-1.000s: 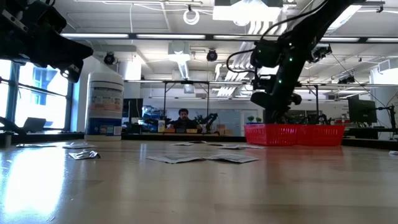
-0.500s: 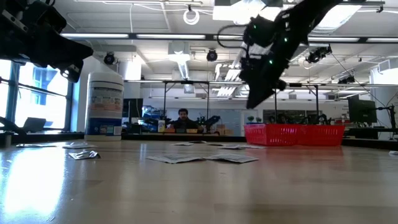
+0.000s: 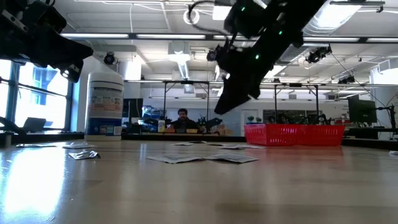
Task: Pick & Place First Aid Supplies
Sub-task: Put the towelette pack into the left red bin
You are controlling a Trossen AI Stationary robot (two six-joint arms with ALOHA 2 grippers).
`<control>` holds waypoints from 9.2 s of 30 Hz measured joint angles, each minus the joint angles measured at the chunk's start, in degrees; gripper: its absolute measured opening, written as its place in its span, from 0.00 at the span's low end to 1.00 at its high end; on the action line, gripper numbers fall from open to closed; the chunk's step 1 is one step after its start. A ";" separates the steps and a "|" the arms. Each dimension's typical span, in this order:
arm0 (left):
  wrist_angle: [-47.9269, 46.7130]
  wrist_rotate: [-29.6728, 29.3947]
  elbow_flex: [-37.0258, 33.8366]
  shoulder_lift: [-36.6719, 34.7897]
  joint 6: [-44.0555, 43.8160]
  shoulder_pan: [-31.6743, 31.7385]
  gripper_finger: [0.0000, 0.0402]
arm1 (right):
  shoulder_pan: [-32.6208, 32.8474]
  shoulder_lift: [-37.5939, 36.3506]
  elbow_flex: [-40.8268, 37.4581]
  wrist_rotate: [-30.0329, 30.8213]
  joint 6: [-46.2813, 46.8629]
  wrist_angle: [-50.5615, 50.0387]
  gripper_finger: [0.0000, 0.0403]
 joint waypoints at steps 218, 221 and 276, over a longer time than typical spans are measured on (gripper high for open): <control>-0.01 0.00 0.00 0.01 0.00 0.00 0.00 | -0.25 21.80 13.04 3.16 2.44 4.15 0.02; -0.01 0.00 0.00 0.01 0.00 0.00 0.00 | -0.28 21.03 12.95 1.52 3.28 4.86 0.01; -0.01 0.00 0.00 0.02 0.00 0.00 0.00 | -30.99 -5.42 -4.94 1.01 8.30 -17.74 0.08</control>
